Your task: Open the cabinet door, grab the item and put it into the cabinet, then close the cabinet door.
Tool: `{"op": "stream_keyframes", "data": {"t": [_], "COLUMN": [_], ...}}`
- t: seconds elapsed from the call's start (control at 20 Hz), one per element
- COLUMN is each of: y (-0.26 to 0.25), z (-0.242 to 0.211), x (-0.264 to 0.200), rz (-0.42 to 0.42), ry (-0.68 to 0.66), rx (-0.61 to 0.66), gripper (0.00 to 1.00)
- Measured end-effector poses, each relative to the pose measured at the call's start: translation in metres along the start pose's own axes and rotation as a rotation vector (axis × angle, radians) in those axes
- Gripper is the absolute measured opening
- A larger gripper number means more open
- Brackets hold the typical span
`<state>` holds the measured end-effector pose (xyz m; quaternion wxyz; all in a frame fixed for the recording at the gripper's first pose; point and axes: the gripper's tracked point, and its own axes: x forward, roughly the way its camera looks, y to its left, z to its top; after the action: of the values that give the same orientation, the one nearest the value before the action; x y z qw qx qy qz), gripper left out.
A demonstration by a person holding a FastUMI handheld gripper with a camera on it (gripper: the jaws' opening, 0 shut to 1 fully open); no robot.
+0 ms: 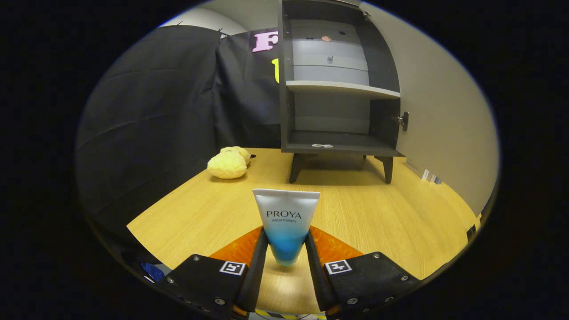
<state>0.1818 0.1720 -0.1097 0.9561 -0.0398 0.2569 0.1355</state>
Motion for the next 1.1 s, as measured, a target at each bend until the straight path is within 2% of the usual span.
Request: {"op": "stream_keyframes", "data": {"t": [0.3, 0.95, 1.1], "y": [-0.008, -0.033, -0.036], "z": [0.024, 0.097, 0.111], "x": [0.003, 0.02, 0.025], "rz": [0.0, -0.014, -0.013], "ry": [-0.029, -0.193, -0.211], "rx": [-0.009, -0.082, -0.065], "gripper": [0.51, 0.51, 0.51]}}
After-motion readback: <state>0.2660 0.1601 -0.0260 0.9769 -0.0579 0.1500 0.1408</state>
